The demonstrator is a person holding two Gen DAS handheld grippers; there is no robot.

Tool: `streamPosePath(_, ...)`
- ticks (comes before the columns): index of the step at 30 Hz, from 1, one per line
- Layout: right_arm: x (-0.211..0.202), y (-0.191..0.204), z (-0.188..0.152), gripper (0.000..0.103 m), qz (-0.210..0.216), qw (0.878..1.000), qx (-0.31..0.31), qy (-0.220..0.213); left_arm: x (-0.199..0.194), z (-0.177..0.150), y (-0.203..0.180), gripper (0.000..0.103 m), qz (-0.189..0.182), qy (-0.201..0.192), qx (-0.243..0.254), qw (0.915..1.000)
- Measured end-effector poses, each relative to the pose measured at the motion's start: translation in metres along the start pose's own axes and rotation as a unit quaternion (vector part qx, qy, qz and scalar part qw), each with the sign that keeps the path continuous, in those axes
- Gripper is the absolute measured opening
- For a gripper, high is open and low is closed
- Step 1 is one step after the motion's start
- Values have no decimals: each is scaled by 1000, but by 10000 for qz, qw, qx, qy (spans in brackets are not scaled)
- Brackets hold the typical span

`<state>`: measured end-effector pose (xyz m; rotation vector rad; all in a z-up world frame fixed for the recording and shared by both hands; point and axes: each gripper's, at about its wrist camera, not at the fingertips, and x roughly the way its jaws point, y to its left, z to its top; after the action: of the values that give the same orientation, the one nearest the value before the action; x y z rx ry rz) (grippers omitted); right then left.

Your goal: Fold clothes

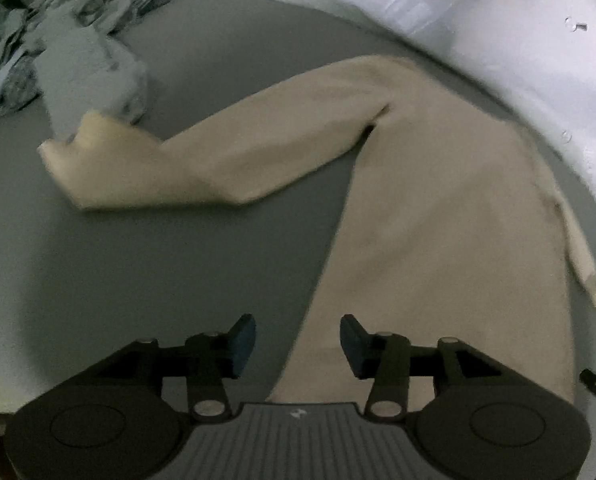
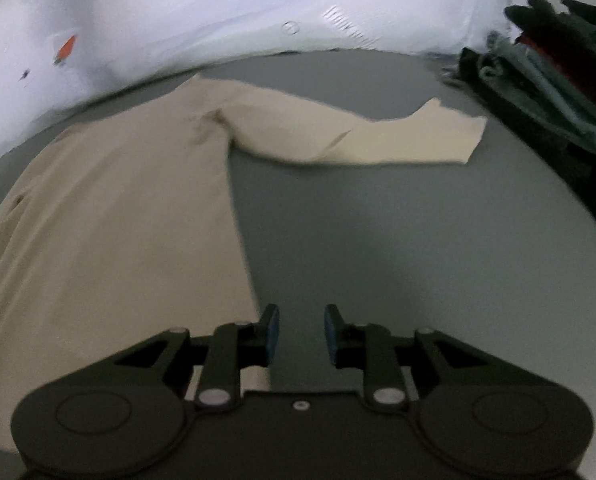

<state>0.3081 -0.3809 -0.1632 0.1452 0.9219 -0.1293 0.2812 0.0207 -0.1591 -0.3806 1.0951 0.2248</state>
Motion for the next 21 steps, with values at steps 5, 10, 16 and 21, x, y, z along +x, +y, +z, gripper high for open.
streamPosePath(5, 20, -14, 38, 26, -334, 9992, 87, -204, 27, 30, -41, 64, -75, 183, 474, 9987)
streamPosePath(10, 49, -35, 82, 35, -588, 9971, 27, -473, 65, 53, -80, 73, -7, 341, 862, 9957)
streamPosePath(16, 93, -67, 126, 38, -966, 9926, 287, -681, 109, 73, -114, 86, 130, 490, 1209, 9914)
streamPosePath(21, 127, -81, 143, 55, -1063, 9902, 612, -674, 128, 85, -131, 103, 261, 581, 1398, 9881)
